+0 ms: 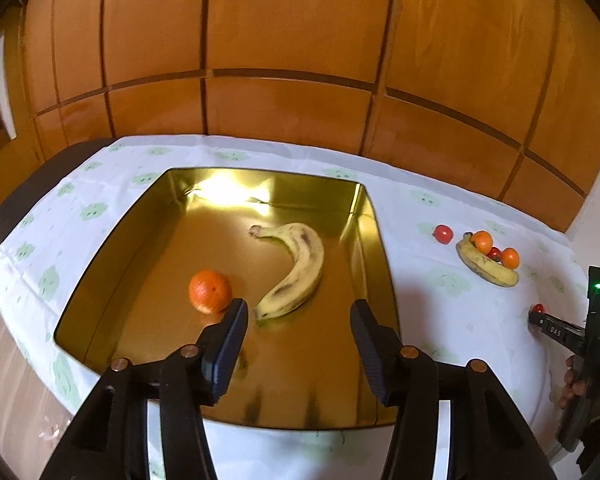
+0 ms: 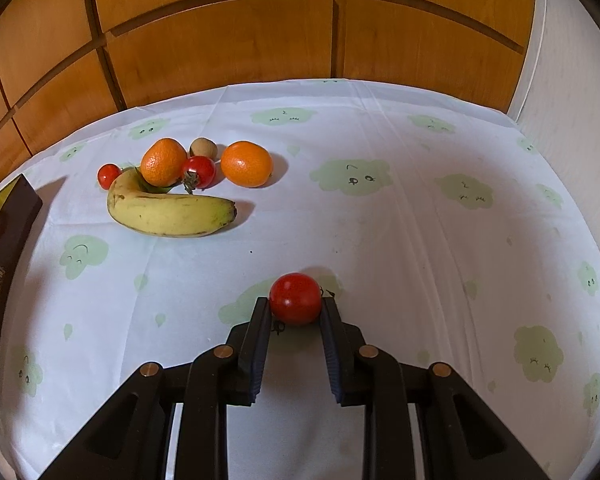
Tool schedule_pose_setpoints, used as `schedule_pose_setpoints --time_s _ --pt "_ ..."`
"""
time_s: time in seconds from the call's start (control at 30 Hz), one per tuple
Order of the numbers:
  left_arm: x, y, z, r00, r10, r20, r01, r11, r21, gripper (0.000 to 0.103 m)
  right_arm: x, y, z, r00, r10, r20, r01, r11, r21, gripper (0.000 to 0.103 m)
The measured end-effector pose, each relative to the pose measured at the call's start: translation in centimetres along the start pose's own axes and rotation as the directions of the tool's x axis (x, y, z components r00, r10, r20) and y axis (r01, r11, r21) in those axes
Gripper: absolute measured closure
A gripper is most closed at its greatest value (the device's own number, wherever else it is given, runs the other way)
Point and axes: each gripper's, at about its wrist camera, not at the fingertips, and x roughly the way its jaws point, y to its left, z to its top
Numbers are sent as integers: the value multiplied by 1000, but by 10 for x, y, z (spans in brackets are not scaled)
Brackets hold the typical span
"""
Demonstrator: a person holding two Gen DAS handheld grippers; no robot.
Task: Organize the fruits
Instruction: 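Carry the red cherry tomato into the tray and open the right tool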
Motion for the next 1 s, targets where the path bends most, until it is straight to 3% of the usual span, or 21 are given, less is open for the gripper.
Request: schedule_pose_setpoints --time_s 0.27,0.53,0.77,0.9,1.0 --pt "-14 9 -17 999 27 19 -27 1000 0 49 -3 11 1 999 32 -9 -32 999 -12 78" --pt "-19 20 -20 999 31 26 -31 999 -20 49 -30 76 3 982 188 -2 -187 974 -126 78" --pt "-22 42 -20 998 48 34 -46 996 -70 49 -78 164 3 916 401 -16 -391 882 -263 78" --pt "-25 59 -20 996 74 42 -69 992 -105 49 -105 219 -5 869 494 -37 -472 803 -364 78" --pt "-27 70 -20 995 88 47 -82 989 -126 49 -116 253 -11 848 527 -56 -497 755 -429 78"
